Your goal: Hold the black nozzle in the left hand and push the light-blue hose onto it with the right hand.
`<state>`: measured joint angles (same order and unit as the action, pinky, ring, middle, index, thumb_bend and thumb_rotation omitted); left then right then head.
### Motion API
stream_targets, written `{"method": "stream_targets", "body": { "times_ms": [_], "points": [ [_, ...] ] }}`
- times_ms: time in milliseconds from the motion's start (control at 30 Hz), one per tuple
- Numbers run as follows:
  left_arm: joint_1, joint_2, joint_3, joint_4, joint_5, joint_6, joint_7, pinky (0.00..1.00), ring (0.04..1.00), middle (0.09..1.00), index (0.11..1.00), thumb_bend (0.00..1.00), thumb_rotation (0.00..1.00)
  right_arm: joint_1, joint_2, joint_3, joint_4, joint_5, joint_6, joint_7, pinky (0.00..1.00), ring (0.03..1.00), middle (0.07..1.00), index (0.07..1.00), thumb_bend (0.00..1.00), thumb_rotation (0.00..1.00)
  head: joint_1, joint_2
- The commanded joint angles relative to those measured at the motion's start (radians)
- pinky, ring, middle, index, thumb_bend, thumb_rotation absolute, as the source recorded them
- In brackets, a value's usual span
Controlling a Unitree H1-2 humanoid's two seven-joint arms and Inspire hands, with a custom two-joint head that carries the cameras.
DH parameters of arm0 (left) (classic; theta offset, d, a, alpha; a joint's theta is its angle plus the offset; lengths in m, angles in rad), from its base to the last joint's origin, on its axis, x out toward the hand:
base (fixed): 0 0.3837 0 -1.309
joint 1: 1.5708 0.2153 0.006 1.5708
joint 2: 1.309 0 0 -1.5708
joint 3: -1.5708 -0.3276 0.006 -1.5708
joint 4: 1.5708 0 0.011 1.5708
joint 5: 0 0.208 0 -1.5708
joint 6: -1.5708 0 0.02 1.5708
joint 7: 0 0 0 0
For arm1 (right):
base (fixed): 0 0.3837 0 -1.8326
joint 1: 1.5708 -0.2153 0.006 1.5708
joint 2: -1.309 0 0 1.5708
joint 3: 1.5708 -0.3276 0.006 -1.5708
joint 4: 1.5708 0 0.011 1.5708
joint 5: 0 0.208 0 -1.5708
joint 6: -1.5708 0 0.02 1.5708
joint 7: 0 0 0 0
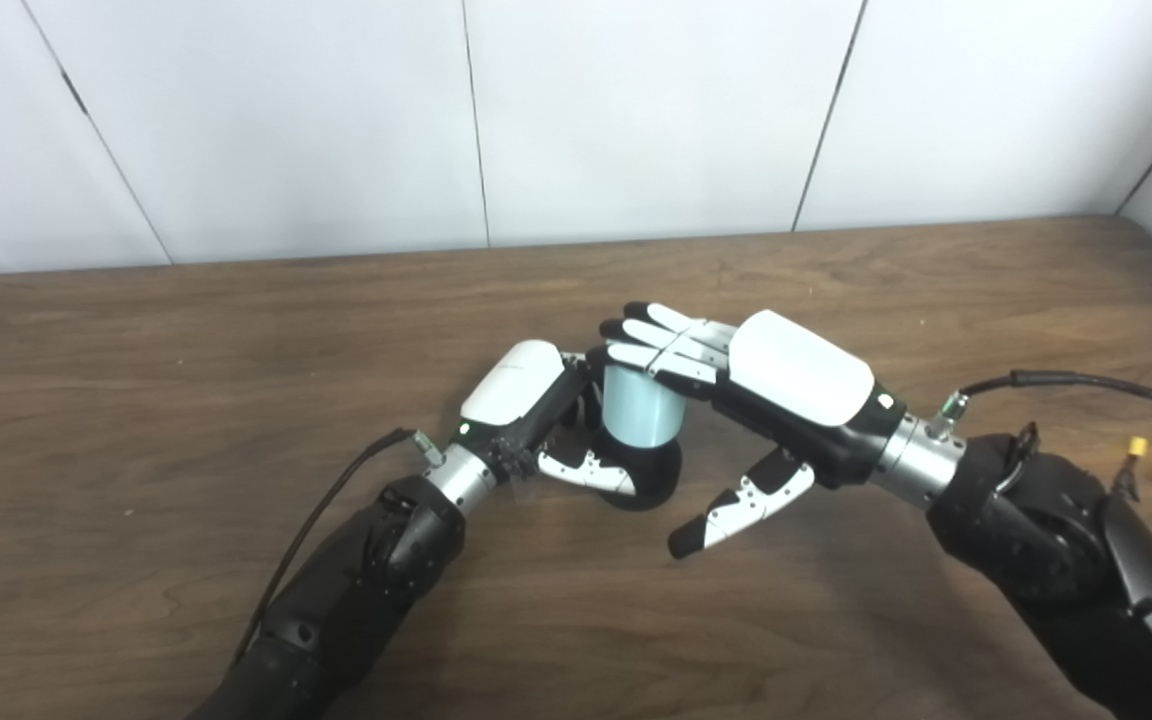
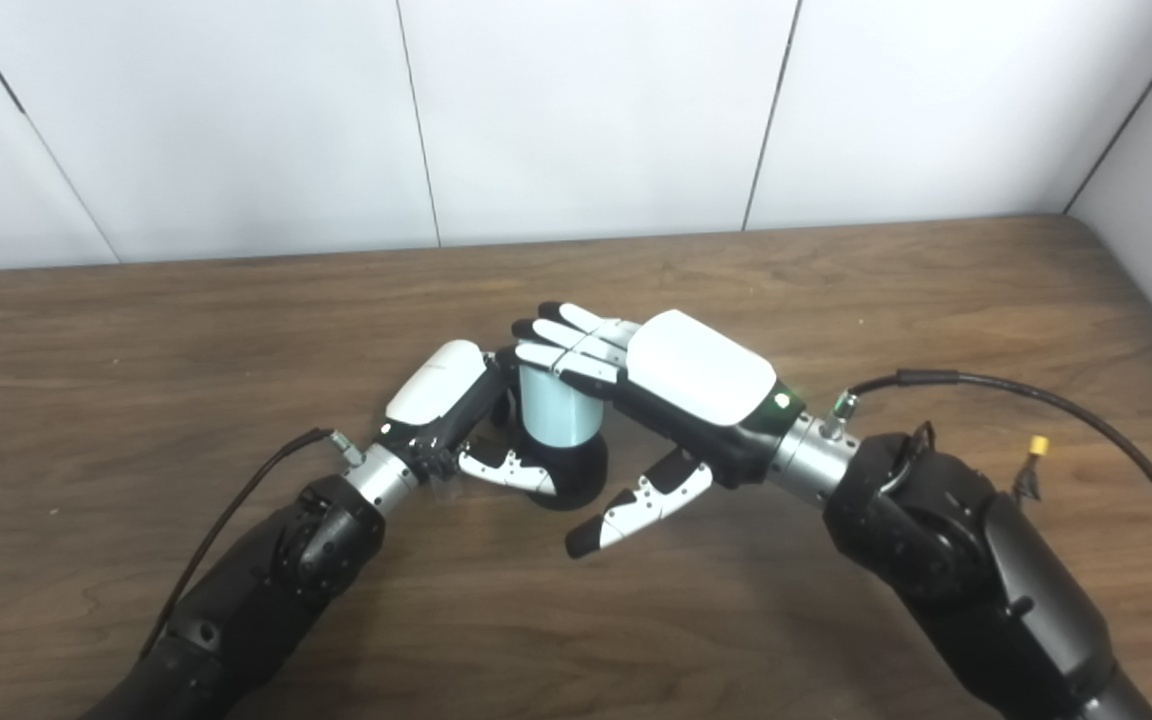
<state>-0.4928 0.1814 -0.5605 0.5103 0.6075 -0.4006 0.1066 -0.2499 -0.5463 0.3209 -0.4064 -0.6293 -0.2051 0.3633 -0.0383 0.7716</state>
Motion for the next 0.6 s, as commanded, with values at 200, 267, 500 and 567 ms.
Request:
{"method": "stream_targets", "body": {
  "times_ms": [200, 267, 500, 567],
  "points": [
    [0.086, 0.02, -0.041, 0.078, 0.057, 0.058, -0.067, 0.3, 0.37, 0.465, 0.512, 0.5, 0.0, 0.064, -0.046, 0.104, 0.019, -0.109, -0.055, 0.088, 0.91, 0.961, 0.949, 0.889, 0.73, 0.71, 0.003, 0.002],
    [0.086, 0.021, -0.041, 0.079, 0.057, 0.058, -0.067, 0.3, 0.37, 0.465, 0.514, 0.5, 0.0, 0.065, -0.047, 0.109, 0.027, -0.111, -0.058, 0.079, 0.92, 0.964, 0.949, 0.887, 0.73, 0.72, 0.004, 0.002],
    [0.088, 0.022, -0.041, 0.076, 0.06, 0.065, -0.068, 0.31, 0.375, 0.467, 0.513, 0.5, 0.0, 0.062, -0.047, 0.108, 0.024, -0.112, -0.039, 0.064, 0.9, 0.957, 0.945, 0.884, 0.73, 0.73, 0.0, 0.0],
    [0.088, 0.022, -0.041, 0.076, 0.062, 0.064, -0.066, 0.31, 0.377, 0.467, 0.512, 0.5, 0.0, 0.06, -0.05, 0.105, 0.028, -0.115, -0.043, 0.058, 0.9, 0.962, 0.948, 0.885, 0.73, 0.73, 0.0, 0.0]
  ]
}}
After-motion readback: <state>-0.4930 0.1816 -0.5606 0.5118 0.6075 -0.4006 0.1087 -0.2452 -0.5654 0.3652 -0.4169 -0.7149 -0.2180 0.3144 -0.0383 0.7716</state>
